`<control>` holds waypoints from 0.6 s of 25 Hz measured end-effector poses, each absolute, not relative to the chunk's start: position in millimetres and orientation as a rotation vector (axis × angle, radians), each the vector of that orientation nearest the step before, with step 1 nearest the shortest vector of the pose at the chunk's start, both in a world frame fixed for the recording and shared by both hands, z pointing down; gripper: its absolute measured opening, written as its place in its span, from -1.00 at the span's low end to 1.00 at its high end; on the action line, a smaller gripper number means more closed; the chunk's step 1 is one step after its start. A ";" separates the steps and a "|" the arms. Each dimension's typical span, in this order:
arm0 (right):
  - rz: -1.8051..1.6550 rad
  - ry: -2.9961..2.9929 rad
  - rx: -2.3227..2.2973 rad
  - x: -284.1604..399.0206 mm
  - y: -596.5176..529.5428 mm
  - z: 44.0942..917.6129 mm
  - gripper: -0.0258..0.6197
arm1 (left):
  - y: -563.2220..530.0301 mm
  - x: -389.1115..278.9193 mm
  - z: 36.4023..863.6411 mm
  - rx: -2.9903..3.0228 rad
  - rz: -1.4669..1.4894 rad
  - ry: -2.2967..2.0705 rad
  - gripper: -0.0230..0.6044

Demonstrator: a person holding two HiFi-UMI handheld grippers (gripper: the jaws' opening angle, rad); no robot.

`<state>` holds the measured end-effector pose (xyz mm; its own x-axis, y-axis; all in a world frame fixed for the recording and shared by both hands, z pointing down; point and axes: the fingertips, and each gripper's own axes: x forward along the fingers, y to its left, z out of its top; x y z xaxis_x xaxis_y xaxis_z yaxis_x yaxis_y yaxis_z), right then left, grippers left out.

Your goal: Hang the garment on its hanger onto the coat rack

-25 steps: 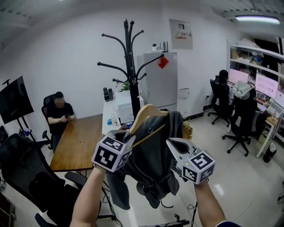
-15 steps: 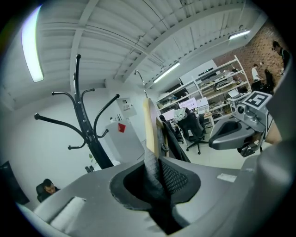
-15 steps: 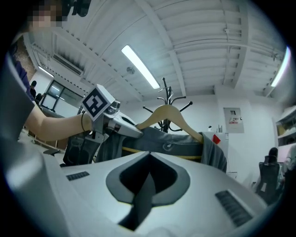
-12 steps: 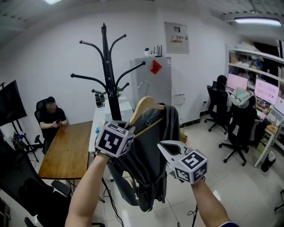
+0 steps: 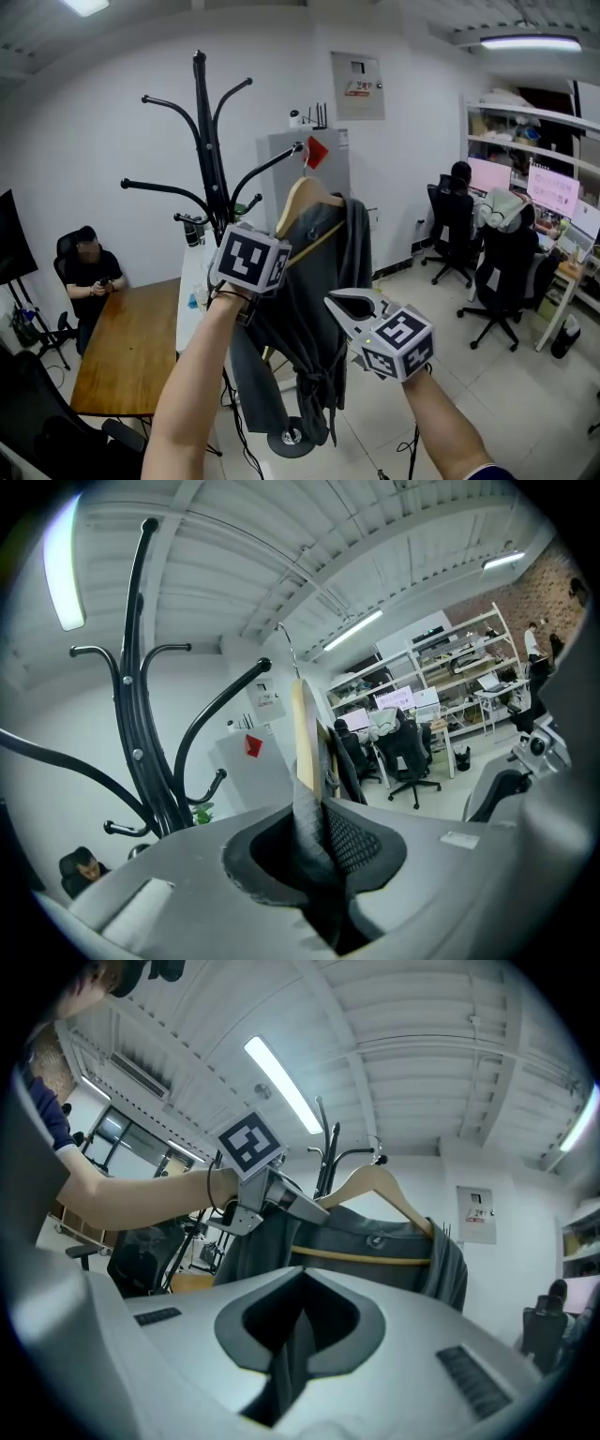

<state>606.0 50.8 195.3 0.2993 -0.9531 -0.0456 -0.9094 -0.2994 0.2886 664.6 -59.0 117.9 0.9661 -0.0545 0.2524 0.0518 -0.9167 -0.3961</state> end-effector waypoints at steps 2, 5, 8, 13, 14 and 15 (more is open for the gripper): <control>-0.315 -1.701 2.362 613.8 43.0 191.7 -0.91 | -63.6 678.7 112.1 -2.725 -0.349 0.002 -0.71; -0.329 -1.686 2.361 627.0 37.4 185.4 -0.91 | -65.0 697.5 106.2 -2.743 -0.346 0.001 -0.71; -0.348 -1.696 2.352 639.0 35.0 180.0 -0.91 | -69.9 713.7 105.8 -2.760 -0.360 0.026 -0.70; -0.351 -1.742 2.305 650.6 31.7 186.0 -0.91 | -82.8 717.9 119.6 -2.776 -0.364 0.127 -0.70; -0.347 -1.755 2.294 653.1 30.0 187.9 -0.91 | -85.1 716.8 123.6 -2.777 -0.362 0.151 -0.70; -0.342 -1.770 2.282 654.5 27.8 190.0 -0.91 | -87.5 715.4 127.8 -2.777 -0.364 0.174 -0.70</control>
